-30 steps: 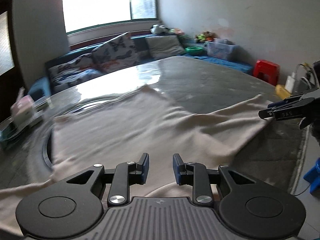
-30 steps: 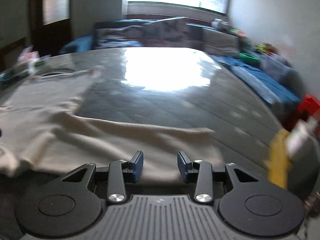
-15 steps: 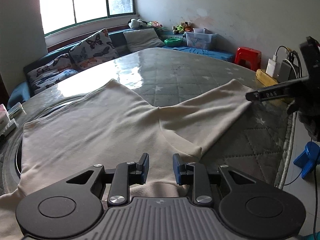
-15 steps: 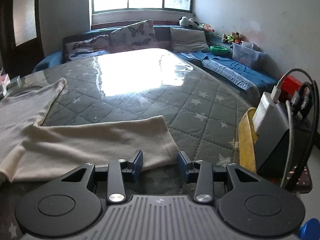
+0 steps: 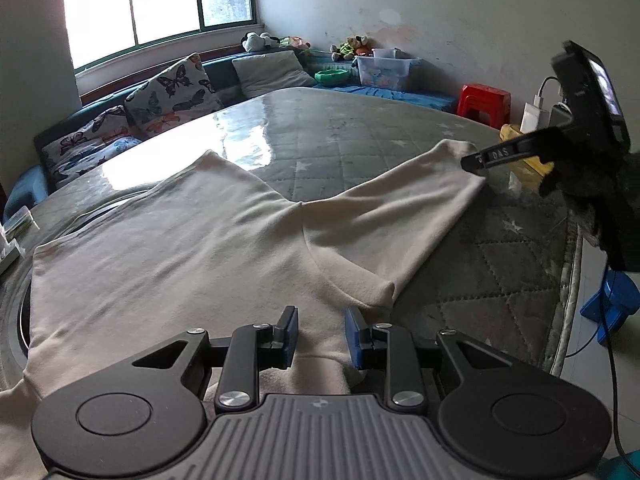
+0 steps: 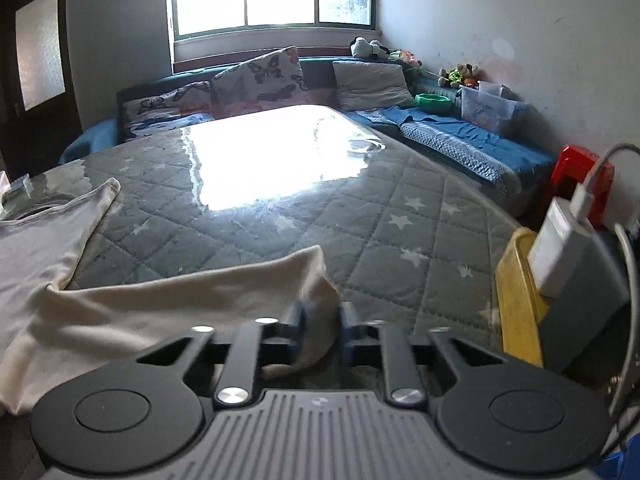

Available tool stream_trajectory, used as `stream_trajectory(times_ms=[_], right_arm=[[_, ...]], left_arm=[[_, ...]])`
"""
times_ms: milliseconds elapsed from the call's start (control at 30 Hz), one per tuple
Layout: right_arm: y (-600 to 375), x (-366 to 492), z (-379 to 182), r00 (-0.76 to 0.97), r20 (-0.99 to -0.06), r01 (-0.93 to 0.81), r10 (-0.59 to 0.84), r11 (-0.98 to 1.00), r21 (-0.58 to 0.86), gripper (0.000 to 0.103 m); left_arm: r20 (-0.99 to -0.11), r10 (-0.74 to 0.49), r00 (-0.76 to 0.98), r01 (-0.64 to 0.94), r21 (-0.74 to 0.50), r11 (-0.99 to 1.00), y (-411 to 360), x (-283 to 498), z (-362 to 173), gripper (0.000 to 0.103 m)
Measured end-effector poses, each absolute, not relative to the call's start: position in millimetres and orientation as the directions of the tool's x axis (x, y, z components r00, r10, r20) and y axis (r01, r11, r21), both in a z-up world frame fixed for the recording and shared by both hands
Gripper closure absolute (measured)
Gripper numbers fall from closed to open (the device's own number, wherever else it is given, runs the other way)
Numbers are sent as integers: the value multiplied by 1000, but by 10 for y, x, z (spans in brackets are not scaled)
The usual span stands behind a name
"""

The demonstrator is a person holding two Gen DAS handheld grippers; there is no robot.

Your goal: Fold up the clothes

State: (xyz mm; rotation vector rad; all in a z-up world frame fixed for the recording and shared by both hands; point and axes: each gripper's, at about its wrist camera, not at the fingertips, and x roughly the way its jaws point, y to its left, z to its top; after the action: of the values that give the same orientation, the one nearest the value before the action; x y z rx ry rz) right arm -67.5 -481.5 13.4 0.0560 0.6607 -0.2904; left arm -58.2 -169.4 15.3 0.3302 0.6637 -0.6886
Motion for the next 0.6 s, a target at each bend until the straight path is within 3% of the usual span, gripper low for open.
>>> stream_trajectory(times_ms=[400, 600], right_arm=[[-4788, -220, 132, 749, -602, 237, -276, 961, -145, 94], [-4815, -286, 114, 753, -606, 244, -258, 964, -107, 85]], left_arm=[[-663, -485, 570, 695, 74, 715, -1703, -560, 151, 75], [-666, -486, 566, 700, 77, 710, -1727, -539, 154, 74]])
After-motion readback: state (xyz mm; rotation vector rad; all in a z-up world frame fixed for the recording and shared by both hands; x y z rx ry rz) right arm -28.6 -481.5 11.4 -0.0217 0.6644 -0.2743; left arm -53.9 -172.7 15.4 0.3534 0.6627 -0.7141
